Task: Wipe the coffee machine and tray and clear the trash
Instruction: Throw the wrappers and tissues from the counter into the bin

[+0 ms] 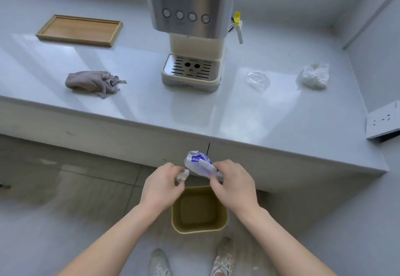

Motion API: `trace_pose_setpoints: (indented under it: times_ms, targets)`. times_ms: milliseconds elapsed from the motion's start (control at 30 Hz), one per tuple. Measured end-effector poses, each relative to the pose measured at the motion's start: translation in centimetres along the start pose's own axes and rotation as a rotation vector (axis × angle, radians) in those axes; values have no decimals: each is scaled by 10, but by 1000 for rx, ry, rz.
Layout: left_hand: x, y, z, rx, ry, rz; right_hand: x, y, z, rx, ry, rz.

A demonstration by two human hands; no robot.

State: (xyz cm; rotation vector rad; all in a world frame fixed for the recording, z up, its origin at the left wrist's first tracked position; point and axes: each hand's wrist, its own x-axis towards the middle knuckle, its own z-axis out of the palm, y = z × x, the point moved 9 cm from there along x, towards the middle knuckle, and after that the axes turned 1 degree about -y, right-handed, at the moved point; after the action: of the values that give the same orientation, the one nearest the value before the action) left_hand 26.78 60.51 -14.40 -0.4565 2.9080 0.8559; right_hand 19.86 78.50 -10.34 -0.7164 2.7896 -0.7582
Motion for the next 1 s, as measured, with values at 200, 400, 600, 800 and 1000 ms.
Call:
trace_pose_setpoints:
  times_ms: [200, 400, 600, 800, 1000]
  targets:
    - [-12, -35, 61, 22, -80, -65, -14, 46, 80, -140, -192, 87]
    - [-8, -61, 122, 33, -134, -101, -21, 92, 146, -179, -312, 135]
    - [-9, -90, 190, 50, -178, -133, -26, 138, 211, -201, -402, 157]
    - [-1, -124, 267, 155, -291, -177, -29, 182, 285, -261, -526, 197]
    - [7, -147, 317, 224, -359, -210, -31, 213, 339, -278, -612, 272]
